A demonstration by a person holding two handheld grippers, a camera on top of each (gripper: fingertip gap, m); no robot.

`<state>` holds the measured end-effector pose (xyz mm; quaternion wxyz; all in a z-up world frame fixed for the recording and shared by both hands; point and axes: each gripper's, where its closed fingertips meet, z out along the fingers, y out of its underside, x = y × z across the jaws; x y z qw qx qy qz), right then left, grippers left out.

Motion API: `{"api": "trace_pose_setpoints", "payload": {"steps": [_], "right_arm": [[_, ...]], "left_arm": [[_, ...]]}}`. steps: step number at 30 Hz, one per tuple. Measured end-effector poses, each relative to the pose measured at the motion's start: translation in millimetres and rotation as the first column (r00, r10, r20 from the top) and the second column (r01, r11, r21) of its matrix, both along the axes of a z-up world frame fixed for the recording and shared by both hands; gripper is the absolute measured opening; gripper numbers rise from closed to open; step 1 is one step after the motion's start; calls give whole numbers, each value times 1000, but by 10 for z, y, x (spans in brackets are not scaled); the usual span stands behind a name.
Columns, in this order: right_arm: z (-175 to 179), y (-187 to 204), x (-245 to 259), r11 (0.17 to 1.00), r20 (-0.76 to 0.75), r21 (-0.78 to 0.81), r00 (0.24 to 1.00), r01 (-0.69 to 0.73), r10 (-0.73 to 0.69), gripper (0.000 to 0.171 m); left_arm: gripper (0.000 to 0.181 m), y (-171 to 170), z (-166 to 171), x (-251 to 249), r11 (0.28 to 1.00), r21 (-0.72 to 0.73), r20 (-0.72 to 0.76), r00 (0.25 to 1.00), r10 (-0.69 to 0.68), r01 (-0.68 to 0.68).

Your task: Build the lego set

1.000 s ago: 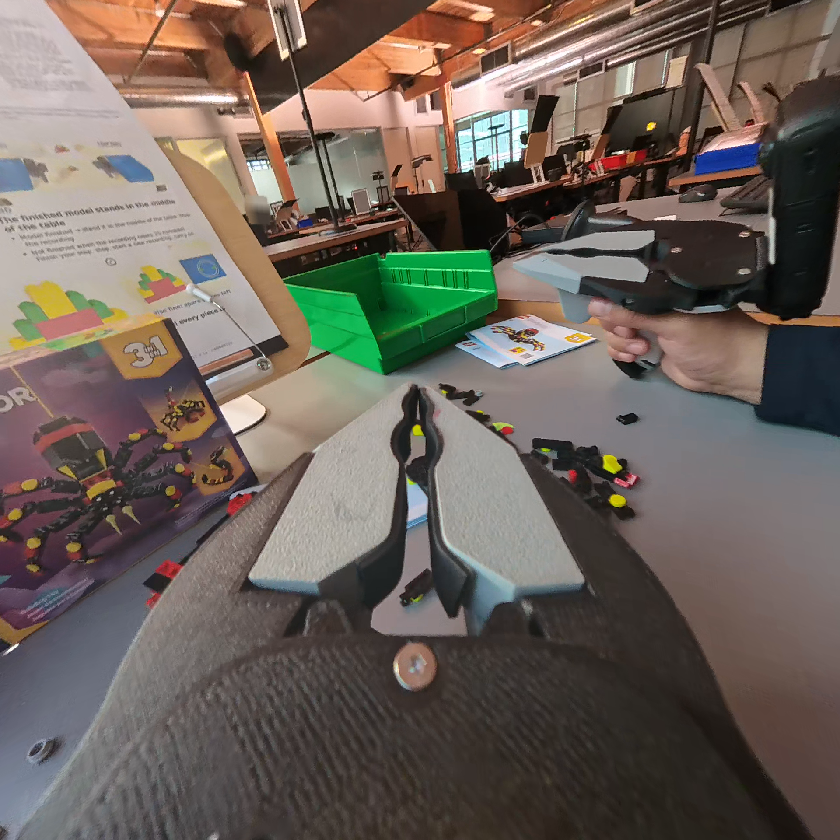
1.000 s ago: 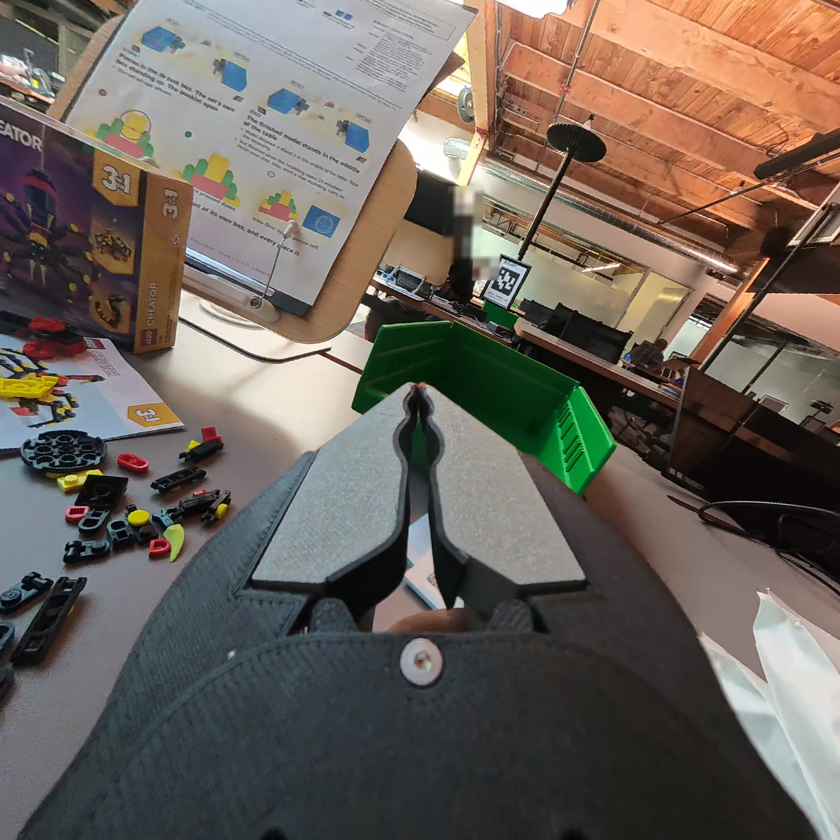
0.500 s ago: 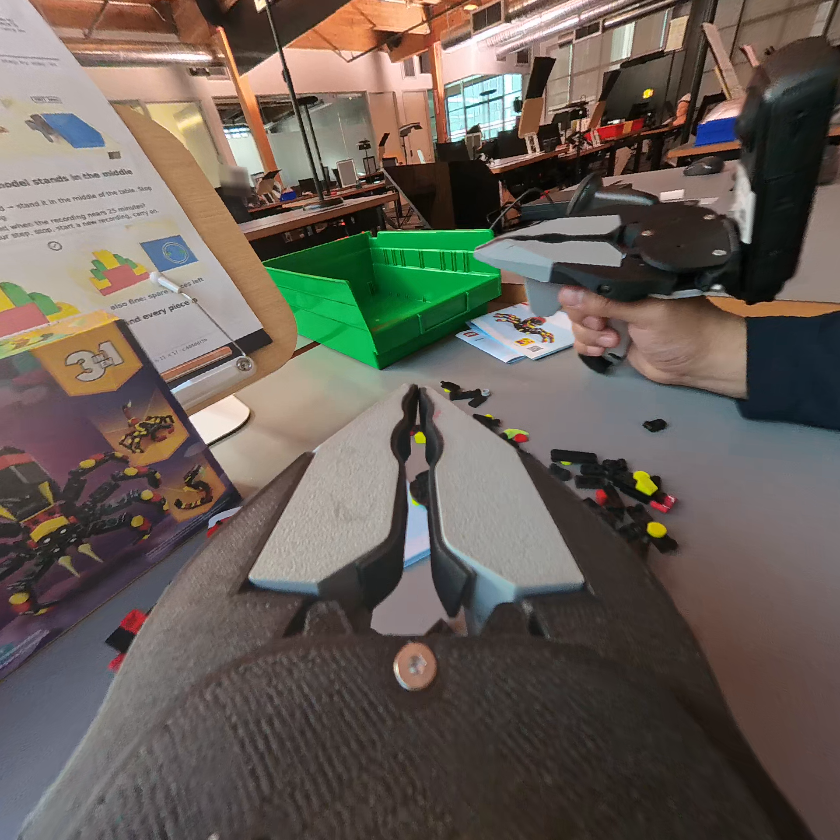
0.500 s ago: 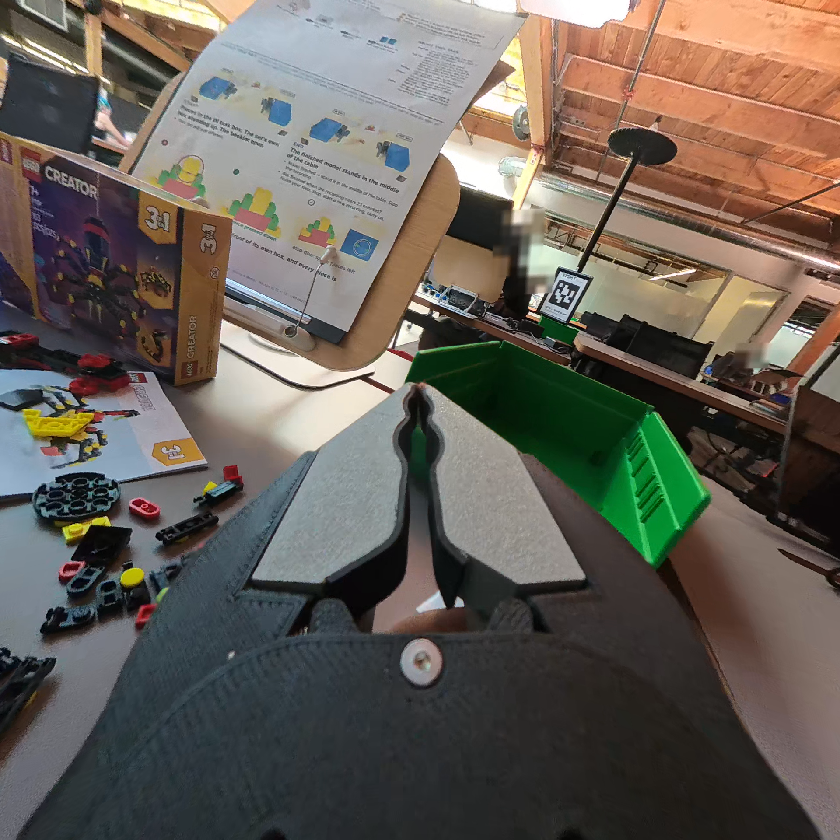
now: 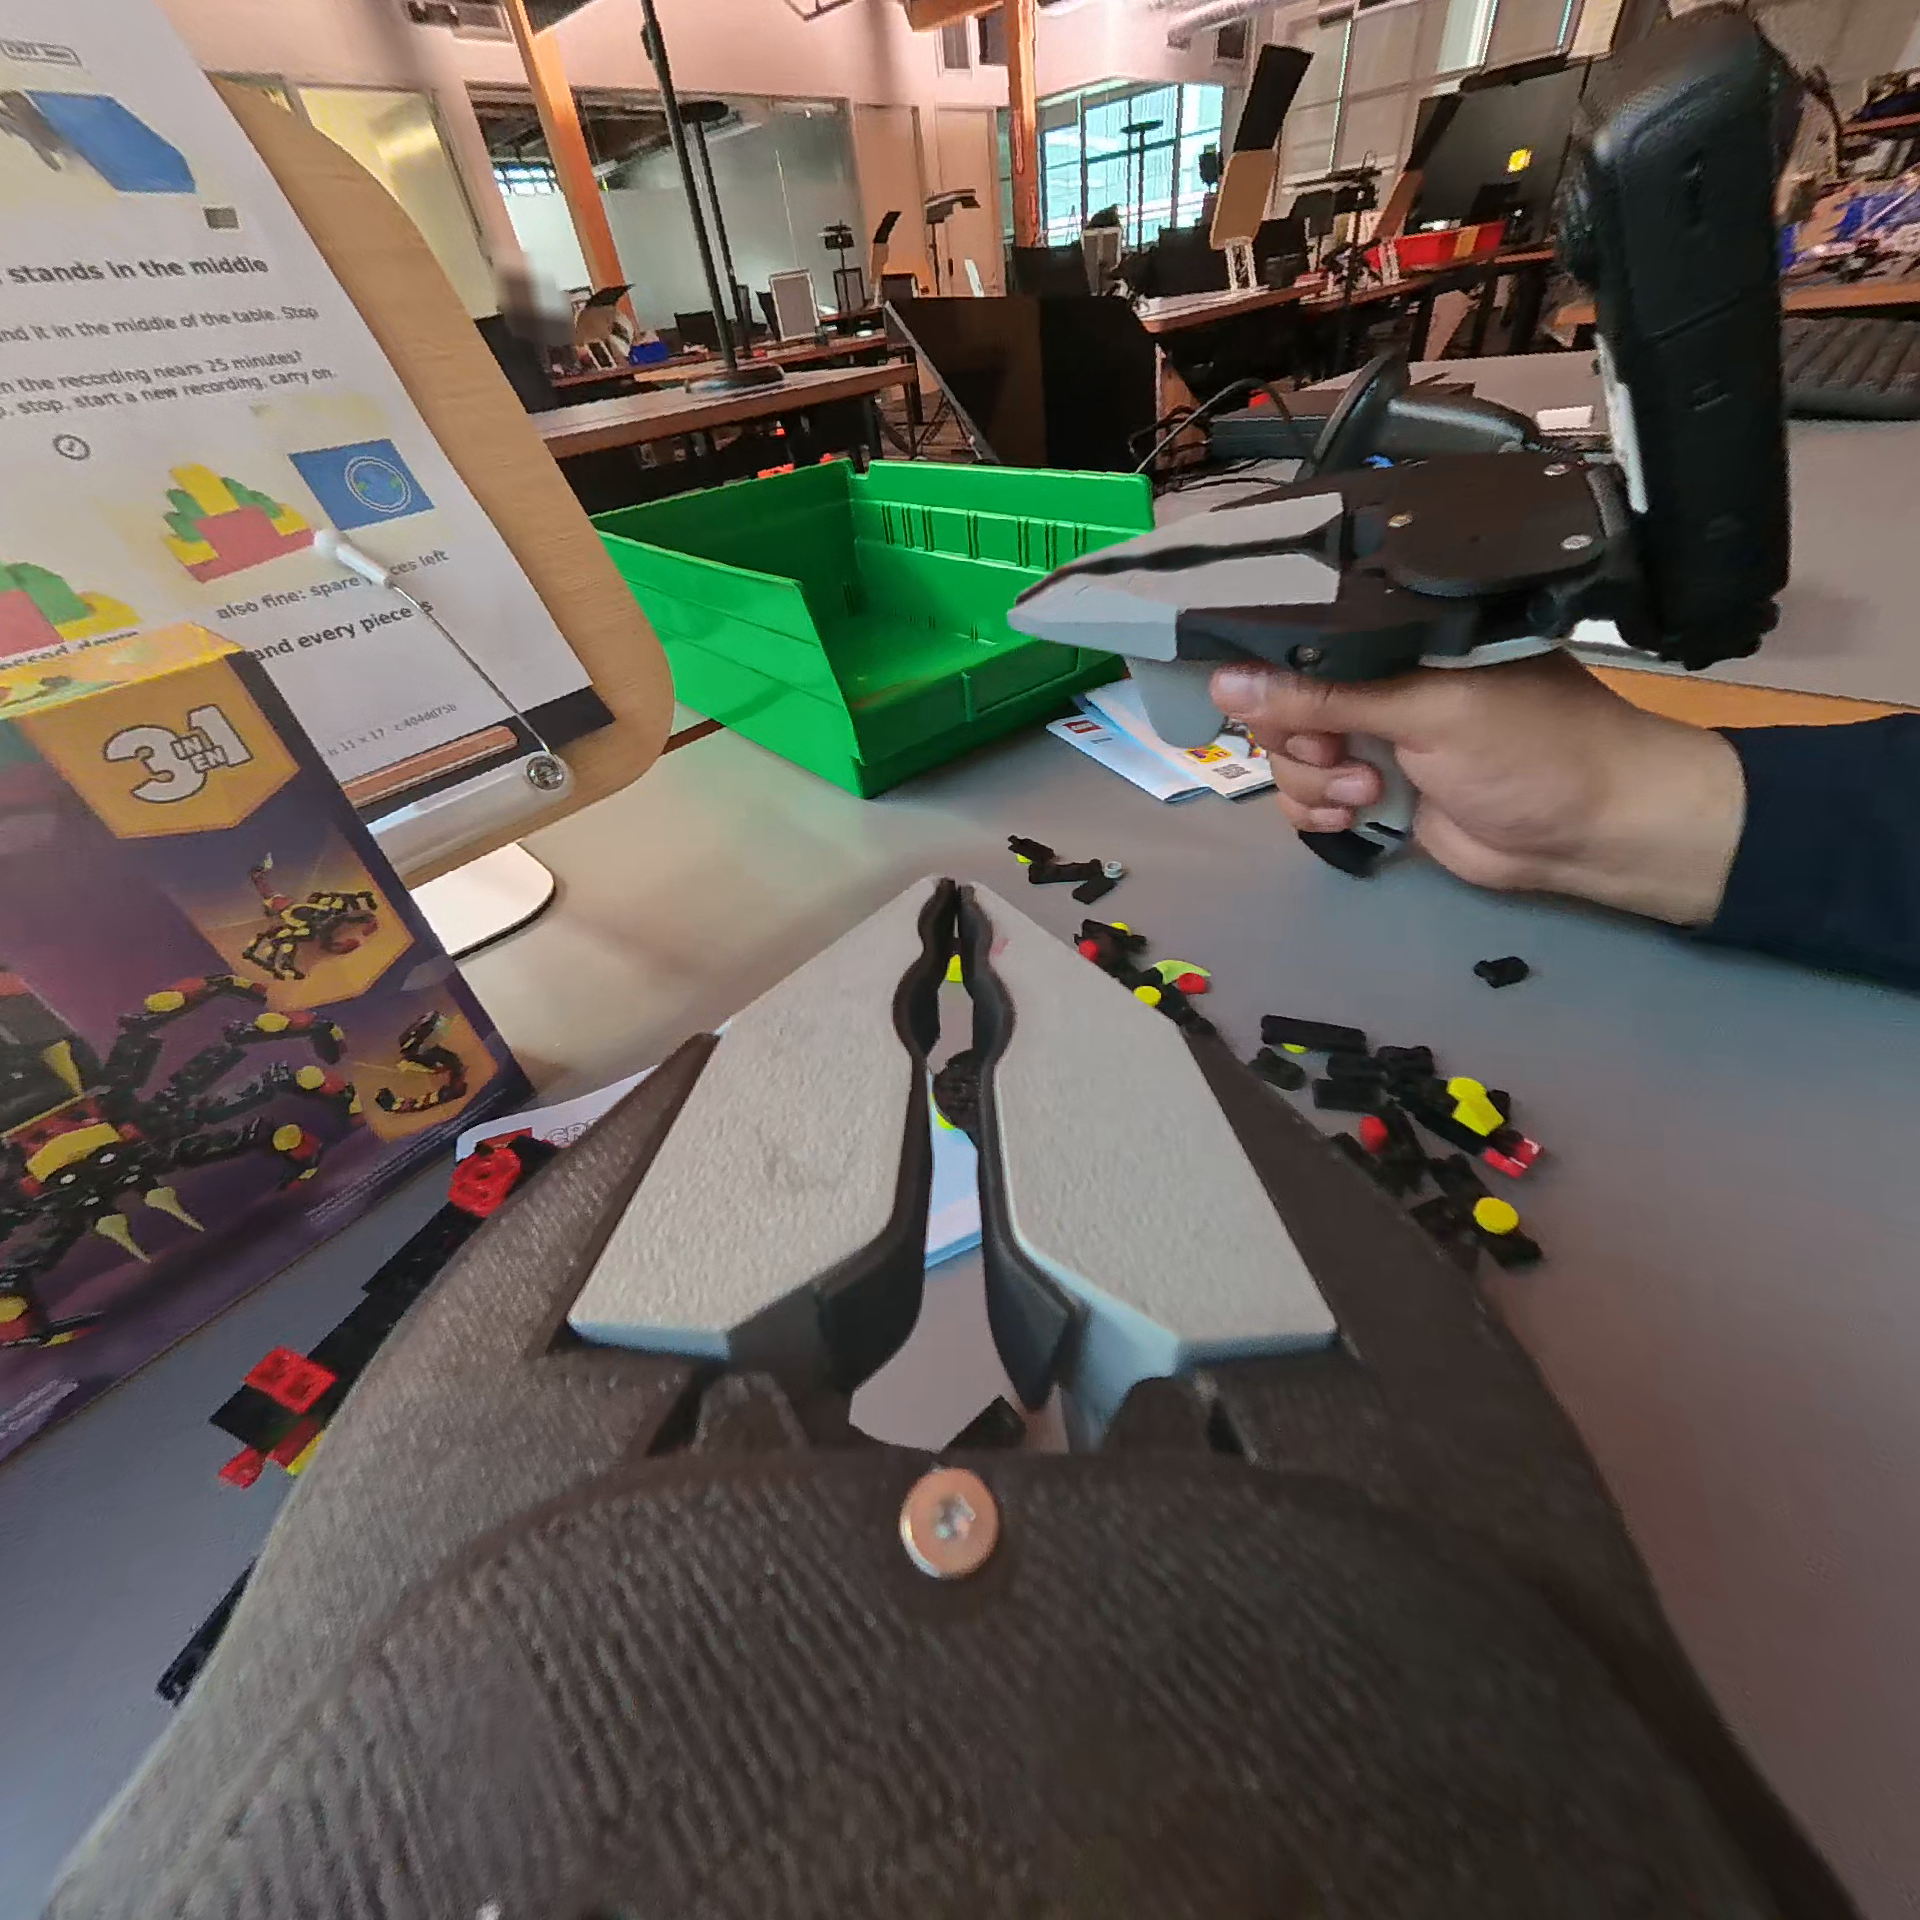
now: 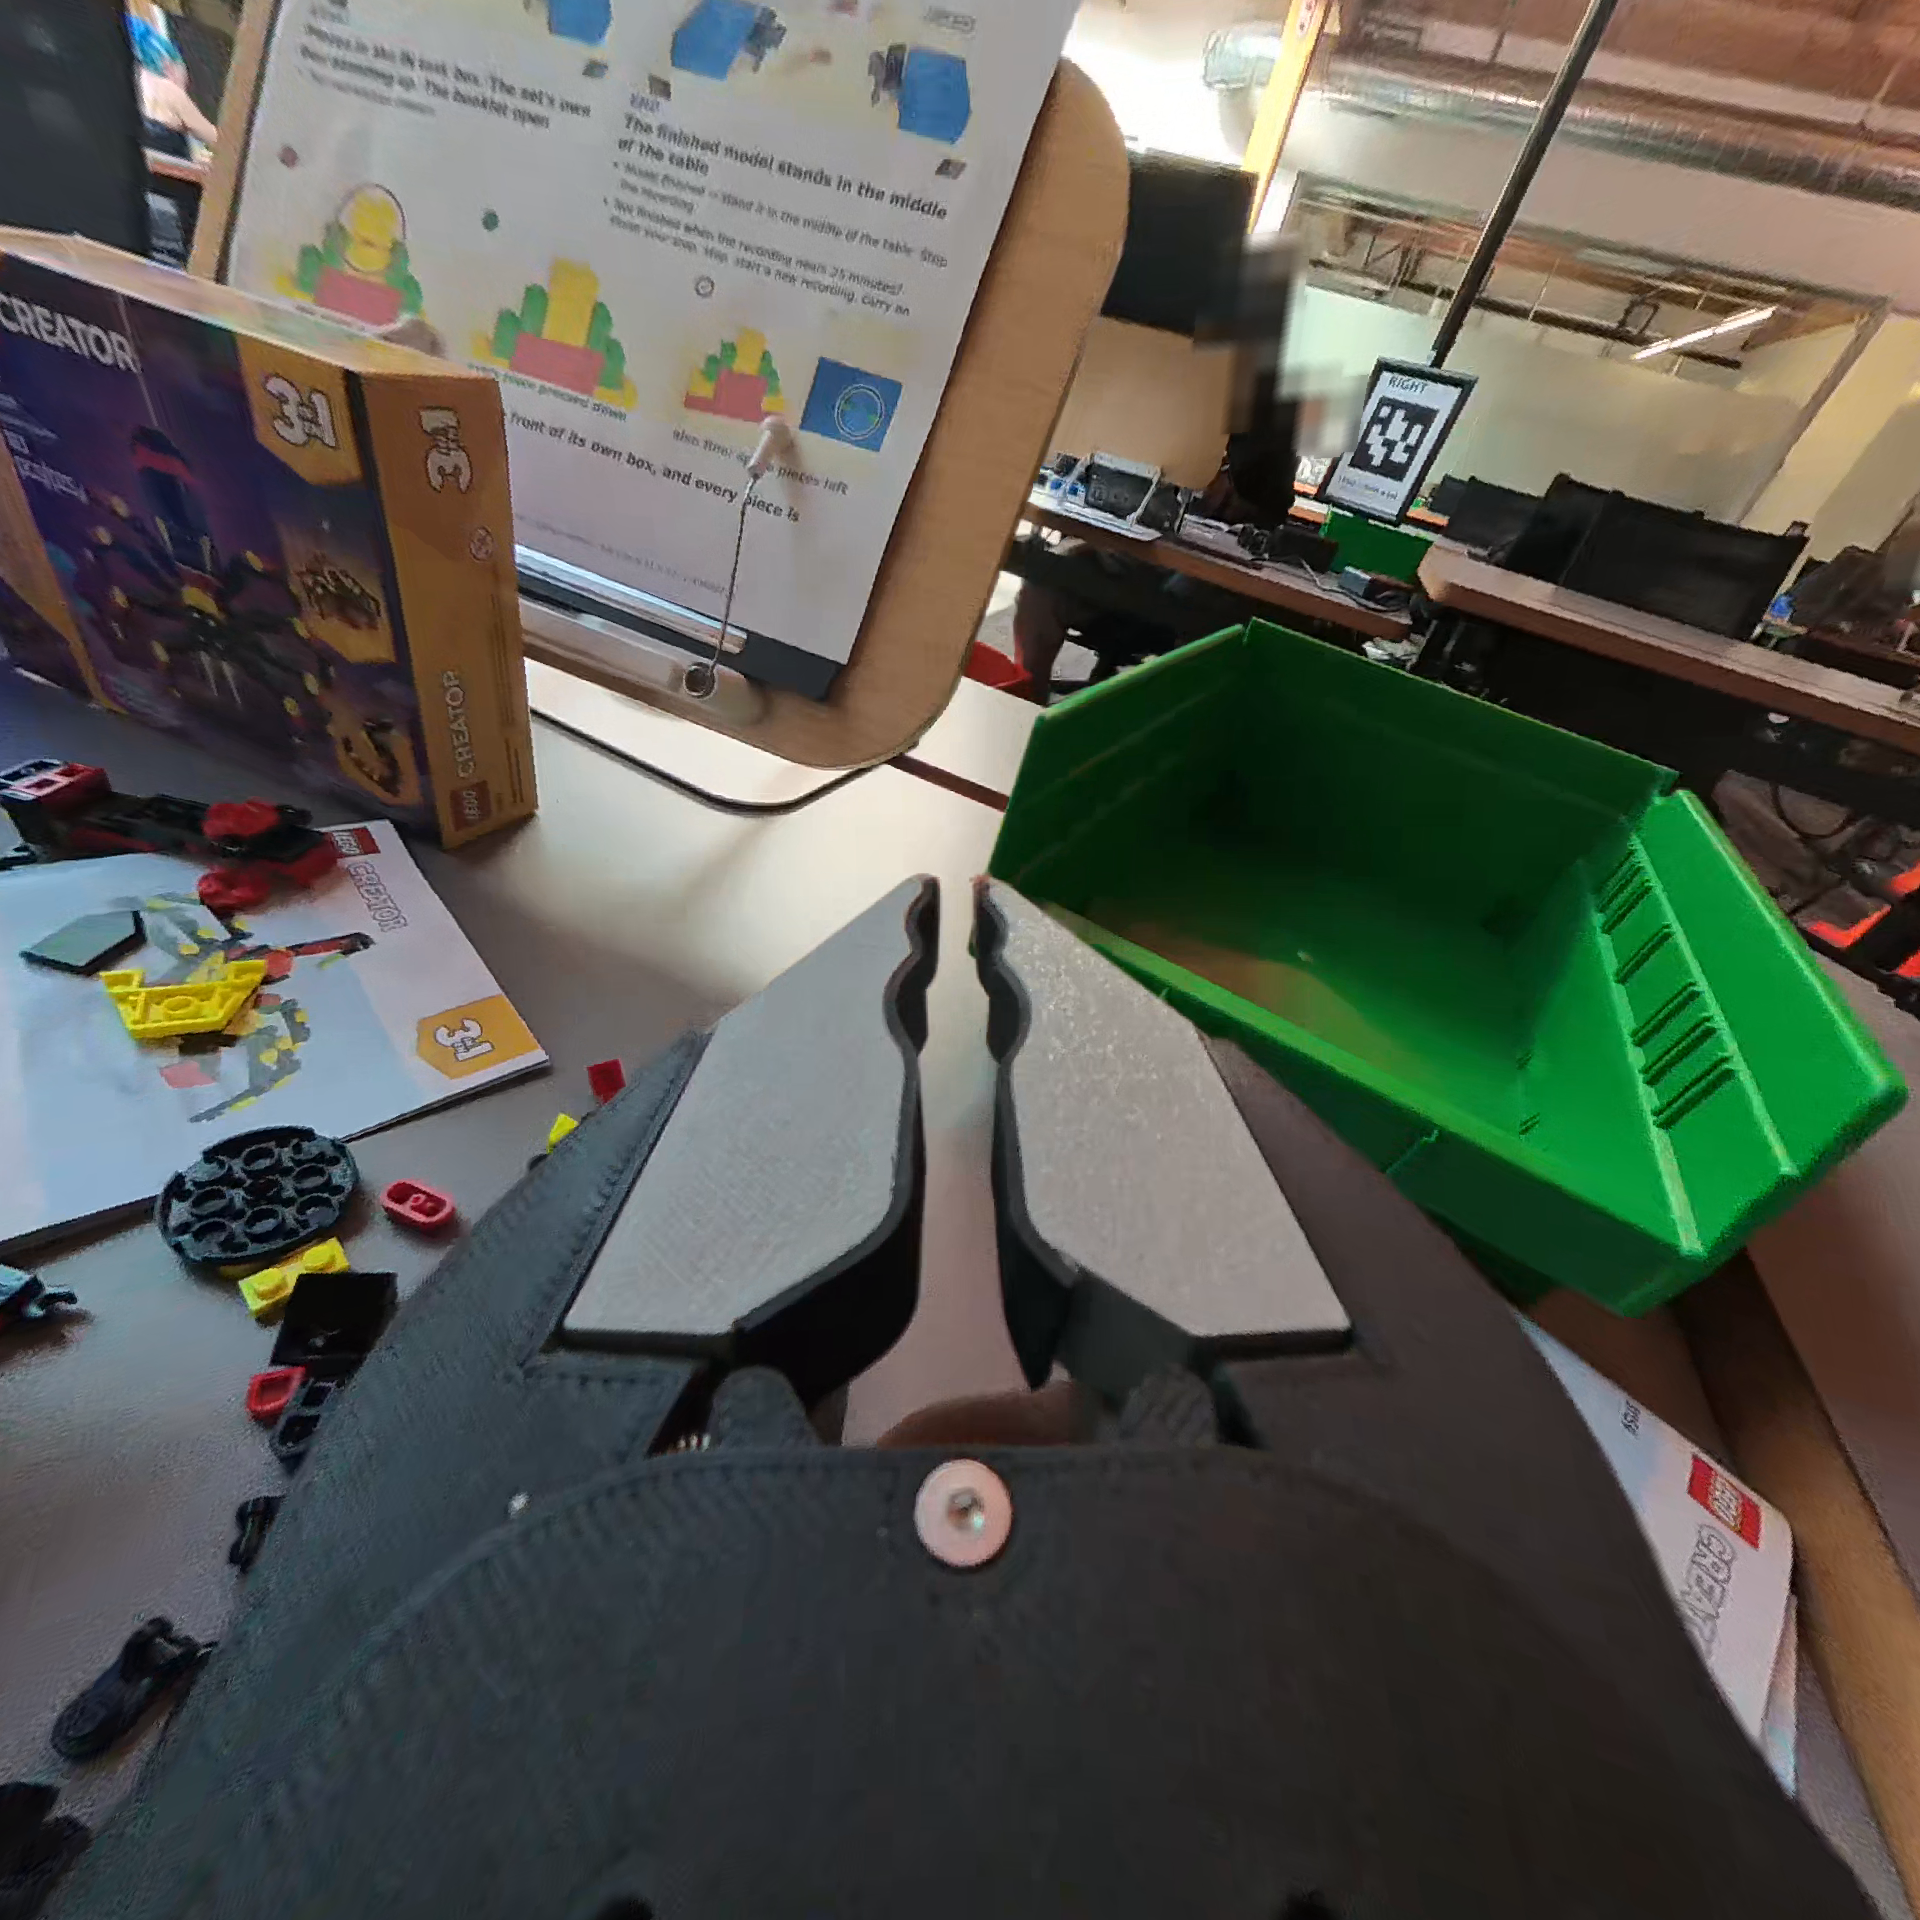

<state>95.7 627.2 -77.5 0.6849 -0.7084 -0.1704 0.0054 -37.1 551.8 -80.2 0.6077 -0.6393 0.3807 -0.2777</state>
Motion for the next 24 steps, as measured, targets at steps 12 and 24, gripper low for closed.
{"api": "trace_pose_setpoints", "payload": {"steps": [12,24], "right_arm": [[-51,-56,-40,1000,130,13,991,13,-14,3],[-180,-64,-177,993,151,-83,984,-83,95,4]], "left_arm": [[0,41,43,-85,999,24,24,999,42,-43],[0,209,-55,51,999,-41,-20,1000,4,-5]]}}
